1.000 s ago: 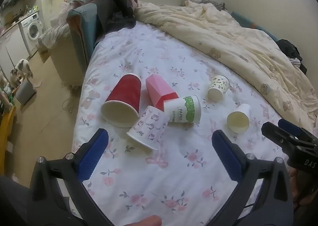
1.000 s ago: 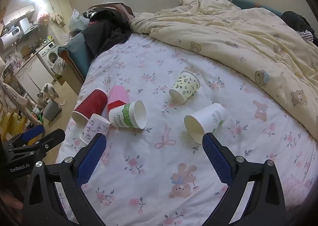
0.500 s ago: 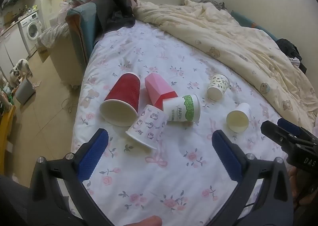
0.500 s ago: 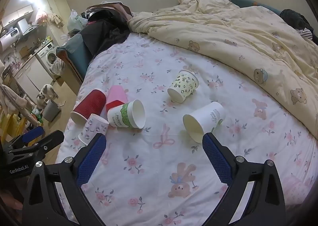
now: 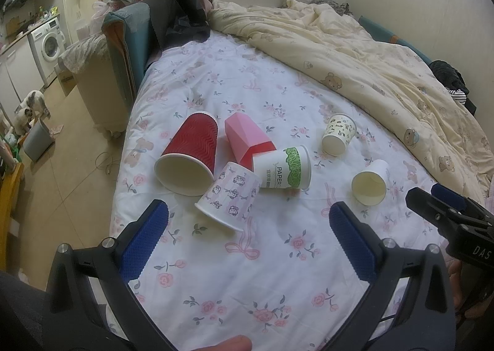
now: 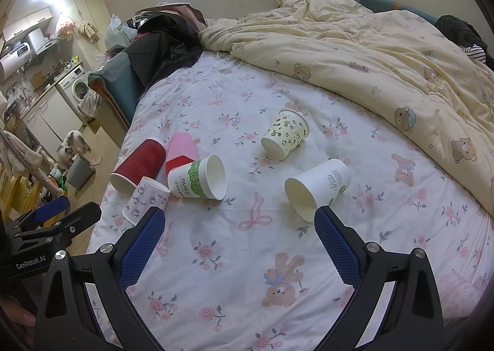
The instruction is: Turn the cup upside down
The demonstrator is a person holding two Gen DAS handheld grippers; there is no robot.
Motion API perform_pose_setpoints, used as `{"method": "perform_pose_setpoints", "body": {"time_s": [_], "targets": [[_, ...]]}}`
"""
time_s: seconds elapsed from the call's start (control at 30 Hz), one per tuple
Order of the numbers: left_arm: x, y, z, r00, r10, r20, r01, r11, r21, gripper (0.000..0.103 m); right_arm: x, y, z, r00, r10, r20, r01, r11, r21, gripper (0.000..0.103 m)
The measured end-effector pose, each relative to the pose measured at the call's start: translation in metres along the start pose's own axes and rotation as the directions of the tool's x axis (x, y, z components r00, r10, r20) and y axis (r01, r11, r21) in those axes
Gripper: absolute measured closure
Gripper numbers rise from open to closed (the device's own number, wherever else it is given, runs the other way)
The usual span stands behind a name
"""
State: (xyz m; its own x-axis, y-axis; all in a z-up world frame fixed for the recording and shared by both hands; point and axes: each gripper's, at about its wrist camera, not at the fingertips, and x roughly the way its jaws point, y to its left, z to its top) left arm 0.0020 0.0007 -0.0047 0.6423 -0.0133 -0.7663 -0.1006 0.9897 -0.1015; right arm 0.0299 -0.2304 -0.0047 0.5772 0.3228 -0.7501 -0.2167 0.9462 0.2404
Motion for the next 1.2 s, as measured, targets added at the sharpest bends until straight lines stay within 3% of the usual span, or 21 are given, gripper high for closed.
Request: {"method": "perform_pose_setpoints", "body": {"time_s": [1.2], "targets": [[-0.0007,-0.0049,-0.0017,1.0,-0.002,-0.001,0.002,1.0,0.001,0.0,0.0004,-0.0005,0.0,1.0,0.0,-0.001,0.0,1.0,0.001,0.003]]}}
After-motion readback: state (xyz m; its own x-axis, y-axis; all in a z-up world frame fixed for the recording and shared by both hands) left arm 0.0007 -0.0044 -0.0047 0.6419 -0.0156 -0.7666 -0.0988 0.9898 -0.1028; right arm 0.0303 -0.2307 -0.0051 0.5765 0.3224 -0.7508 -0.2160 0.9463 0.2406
